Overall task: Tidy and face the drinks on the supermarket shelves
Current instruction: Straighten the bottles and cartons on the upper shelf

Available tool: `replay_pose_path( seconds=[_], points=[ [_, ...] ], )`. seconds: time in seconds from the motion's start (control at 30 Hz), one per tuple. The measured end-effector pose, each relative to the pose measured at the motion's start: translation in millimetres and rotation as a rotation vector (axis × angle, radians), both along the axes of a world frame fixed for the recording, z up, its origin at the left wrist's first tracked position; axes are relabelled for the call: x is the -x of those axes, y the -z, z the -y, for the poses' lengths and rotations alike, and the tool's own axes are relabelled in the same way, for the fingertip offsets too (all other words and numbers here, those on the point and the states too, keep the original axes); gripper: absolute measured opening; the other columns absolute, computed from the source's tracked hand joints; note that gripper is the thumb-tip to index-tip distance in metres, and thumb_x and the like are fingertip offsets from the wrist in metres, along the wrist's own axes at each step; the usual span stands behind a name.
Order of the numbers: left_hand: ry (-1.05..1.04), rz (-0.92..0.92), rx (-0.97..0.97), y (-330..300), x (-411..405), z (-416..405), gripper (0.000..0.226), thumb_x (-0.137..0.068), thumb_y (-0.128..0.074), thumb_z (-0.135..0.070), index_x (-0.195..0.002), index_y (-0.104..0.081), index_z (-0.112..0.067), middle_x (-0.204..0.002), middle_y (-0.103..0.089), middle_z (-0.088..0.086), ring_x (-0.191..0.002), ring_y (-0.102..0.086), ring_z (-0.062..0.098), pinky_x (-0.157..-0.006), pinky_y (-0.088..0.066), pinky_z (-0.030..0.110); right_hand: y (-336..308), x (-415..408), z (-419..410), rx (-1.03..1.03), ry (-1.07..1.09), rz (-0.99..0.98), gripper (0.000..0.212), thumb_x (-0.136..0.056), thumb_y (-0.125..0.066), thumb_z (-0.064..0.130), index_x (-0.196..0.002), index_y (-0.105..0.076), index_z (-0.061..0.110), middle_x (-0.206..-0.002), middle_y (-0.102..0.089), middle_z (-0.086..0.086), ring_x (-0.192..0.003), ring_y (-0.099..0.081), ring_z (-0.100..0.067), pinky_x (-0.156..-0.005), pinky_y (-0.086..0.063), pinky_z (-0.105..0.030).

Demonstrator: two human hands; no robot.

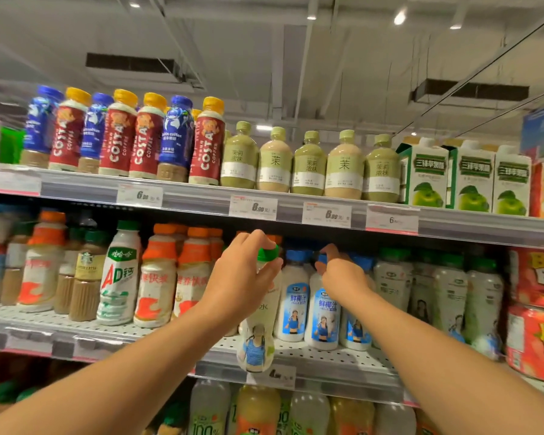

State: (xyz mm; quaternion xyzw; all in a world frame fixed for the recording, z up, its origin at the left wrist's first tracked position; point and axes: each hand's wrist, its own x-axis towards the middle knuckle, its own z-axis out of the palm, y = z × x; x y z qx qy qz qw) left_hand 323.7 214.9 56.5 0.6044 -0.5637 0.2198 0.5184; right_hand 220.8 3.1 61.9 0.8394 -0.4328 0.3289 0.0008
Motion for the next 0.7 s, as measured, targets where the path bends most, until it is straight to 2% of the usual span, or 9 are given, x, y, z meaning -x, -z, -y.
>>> replay_pose_path(
  seconds=[0.2,0.33,0.43,0.47,0.53,0.6,0.63,0.7],
  points=[
    [0.028,-0.018,-0.024,-2,9,5,0.014,-0.09,-0.06,-0.033,-0.1,-0.05,-0.032,-0.105,-0.052,-0.015,-0.083,-0.06,0.007,-0.072,-0.056,0.032,5,-7,17,0.012,0.046,-0.074,0.038,-0.097,-0.047,0.026,-0.132,-0.032,0.029,-0.132,-0.041,-0.004,-0.108,-0.053,-0.026,-0.072,-0.036,-0.036],
    [0.024,-0.013,-0.014,-3,12,9,0.015,-0.09,-0.062,-0.033,-0.101,-0.052,-0.031,-0.104,-0.052,-0.016,-0.086,-0.058,0.006,-0.073,-0.056,0.032,-1,-6,14,-0.043,0.034,-0.118,0.041,-0.098,-0.045,0.024,-0.136,-0.032,0.028,-0.141,-0.035,-0.004,-0.116,-0.049,-0.027,-0.08,-0.037,-0.036],
    [0.015,-0.025,-0.005,-3,14,13,0.016,-0.088,-0.064,-0.034,-0.099,-0.053,-0.032,-0.101,-0.053,-0.016,-0.084,-0.057,0.001,-0.069,-0.056,0.026,5,9,-6,0.025,0.033,-0.063,0.048,-0.101,-0.036,0.029,-0.148,-0.024,0.03,-0.157,-0.016,-0.006,-0.122,-0.05,-0.031,-0.085,-0.042,-0.039],
    [0.014,-0.036,-0.001,-4,15,14,0.016,-0.087,-0.065,-0.034,-0.097,-0.053,-0.033,-0.101,-0.054,-0.015,-0.083,-0.056,-0.002,-0.067,-0.056,0.024,7,17,-17,0.094,0.006,-0.005,0.048,-0.102,-0.034,0.03,-0.149,-0.025,0.029,-0.157,-0.017,-0.006,-0.117,-0.054,-0.031,-0.083,-0.045,-0.039],
    [0.028,-0.072,0.01,-3,18,19,0.017,-0.084,-0.069,-0.035,-0.094,-0.055,-0.034,-0.099,-0.056,-0.015,-0.083,-0.056,0.0,-0.068,-0.056,0.027,15,35,-43,0.154,-0.188,0.172,0.041,-0.103,-0.034,0.029,-0.143,-0.04,0.024,-0.146,-0.035,0.0,-0.109,-0.057,-0.02,-0.085,-0.049,-0.035],
    [0.057,-0.1,0.014,-1,25,24,0.018,-0.081,-0.072,-0.036,-0.089,-0.056,-0.036,-0.094,-0.057,-0.017,-0.085,-0.055,0.003,-0.072,-0.056,0.035,31,55,-69,-0.004,-0.415,0.345,0.036,-0.1,-0.04,0.031,-0.133,-0.052,0.027,-0.13,-0.051,0.012,-0.111,-0.053,-0.005,-0.097,-0.046,-0.032],
    [0.065,-0.104,0.015,-1,30,27,0.018,-0.08,-0.073,-0.037,-0.087,-0.057,-0.037,-0.092,-0.058,-0.017,-0.086,-0.055,0.003,-0.073,-0.055,0.037,41,67,-82,-0.106,-0.485,0.365,0.041,-0.095,-0.042,0.04,-0.134,-0.051,0.031,-0.128,-0.053,0.015,-0.112,-0.052,-0.001,-0.099,-0.045,-0.031],
    [0.074,-0.11,0.021,-1,43,35,0.019,-0.078,-0.074,-0.039,-0.086,-0.057,-0.036,-0.088,-0.059,-0.017,-0.084,-0.055,0.002,-0.071,-0.054,0.035,61,85,-102,-0.174,-0.507,0.242,0.067,-0.081,-0.044,0.062,-0.144,-0.032,0.04,-0.138,-0.044,0.021,-0.11,-0.049,0.003,-0.097,-0.043,-0.026]
  ],
)
